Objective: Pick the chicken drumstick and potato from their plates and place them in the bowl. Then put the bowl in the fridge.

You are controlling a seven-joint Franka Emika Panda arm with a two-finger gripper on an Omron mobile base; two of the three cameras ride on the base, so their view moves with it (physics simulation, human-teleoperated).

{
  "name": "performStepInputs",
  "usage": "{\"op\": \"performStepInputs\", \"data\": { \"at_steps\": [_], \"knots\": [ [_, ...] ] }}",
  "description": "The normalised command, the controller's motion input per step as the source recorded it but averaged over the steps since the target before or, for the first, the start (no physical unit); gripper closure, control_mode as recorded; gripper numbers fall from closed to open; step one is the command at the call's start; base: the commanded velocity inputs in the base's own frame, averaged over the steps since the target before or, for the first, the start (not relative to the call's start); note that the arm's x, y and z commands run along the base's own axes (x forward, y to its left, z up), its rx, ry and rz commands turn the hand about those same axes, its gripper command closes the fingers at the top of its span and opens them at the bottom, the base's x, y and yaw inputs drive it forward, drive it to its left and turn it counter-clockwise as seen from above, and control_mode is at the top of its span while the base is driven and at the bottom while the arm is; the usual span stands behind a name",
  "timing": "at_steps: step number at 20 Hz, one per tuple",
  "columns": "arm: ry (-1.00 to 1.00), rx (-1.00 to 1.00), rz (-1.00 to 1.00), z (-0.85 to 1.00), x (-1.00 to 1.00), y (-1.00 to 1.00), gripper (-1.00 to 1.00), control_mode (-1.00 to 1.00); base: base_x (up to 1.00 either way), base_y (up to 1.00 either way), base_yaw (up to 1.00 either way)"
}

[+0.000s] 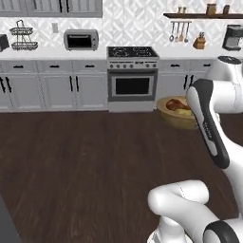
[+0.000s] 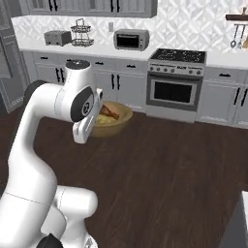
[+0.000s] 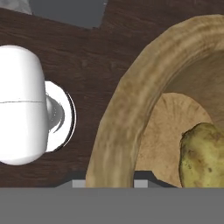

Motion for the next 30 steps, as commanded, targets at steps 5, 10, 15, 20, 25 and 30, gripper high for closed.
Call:
{"op": "performStepInputs", "data": {
  "at_steps": [5, 10, 15, 20, 25, 30],
  "knots": [
    [0.0, 0.0, 0.0, 0.0, 0.0, 0.0, 1.0, 1.0, 1.0, -0.01, 0.49],
    [0.0, 0.0, 0.0, 0.0, 0.0, 0.0, 1.0, 1.0, 1.0, -0.02, 0.54],
    [0.0, 0.0, 0.0, 0.0, 0.0, 0.0, 1.0, 1.0, 1.0, -0.11, 0.53],
    [0.0, 0.0, 0.0, 0.0, 0.0, 0.0, 1.0, 1.0, 1.0, -0.15, 0.56],
    [0.0, 0.0, 0.0, 0.0, 0.0, 0.0, 1.0, 1.0, 1.0, -0.2, 0.62],
    [0.0, 0.0, 0.0, 0.0, 0.0, 0.0, 1.0, 1.0, 1.0, -0.3, 0.67]
  ]
}}
